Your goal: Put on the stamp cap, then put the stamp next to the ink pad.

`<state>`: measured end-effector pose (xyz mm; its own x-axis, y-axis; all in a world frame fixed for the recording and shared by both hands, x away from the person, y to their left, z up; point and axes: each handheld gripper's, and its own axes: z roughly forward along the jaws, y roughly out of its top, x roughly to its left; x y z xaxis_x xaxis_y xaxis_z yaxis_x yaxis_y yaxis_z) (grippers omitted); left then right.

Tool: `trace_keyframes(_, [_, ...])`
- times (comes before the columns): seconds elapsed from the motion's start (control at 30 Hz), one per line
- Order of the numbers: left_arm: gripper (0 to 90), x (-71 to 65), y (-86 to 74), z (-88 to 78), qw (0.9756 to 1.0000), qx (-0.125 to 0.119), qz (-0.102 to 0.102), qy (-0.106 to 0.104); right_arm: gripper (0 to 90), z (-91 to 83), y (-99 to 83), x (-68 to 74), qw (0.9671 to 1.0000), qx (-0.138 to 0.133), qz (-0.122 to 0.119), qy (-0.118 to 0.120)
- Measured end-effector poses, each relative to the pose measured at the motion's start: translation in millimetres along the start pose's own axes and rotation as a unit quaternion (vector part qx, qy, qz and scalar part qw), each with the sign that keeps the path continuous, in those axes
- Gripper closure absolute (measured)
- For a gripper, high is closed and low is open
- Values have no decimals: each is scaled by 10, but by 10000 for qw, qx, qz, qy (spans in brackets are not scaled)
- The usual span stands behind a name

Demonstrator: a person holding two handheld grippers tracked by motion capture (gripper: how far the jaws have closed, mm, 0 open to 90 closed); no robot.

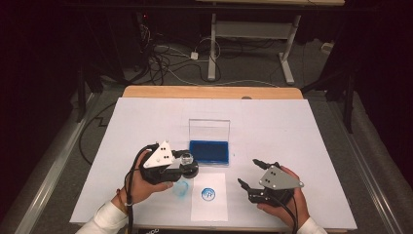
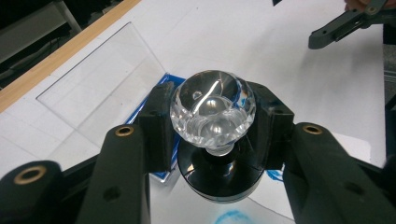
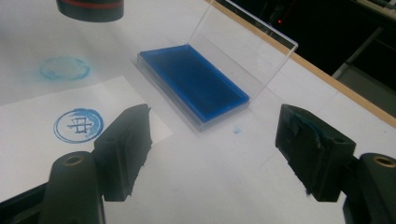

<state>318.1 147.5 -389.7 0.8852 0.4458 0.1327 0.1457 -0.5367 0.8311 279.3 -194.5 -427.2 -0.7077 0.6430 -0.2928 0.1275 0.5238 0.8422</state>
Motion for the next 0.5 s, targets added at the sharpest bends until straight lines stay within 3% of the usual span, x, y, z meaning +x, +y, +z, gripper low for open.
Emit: trace_keyframes(0.5, [545, 192, -8, -40, 9996, 97, -119, 250, 271, -71, -110, -71, 9998, 118, 131, -62])
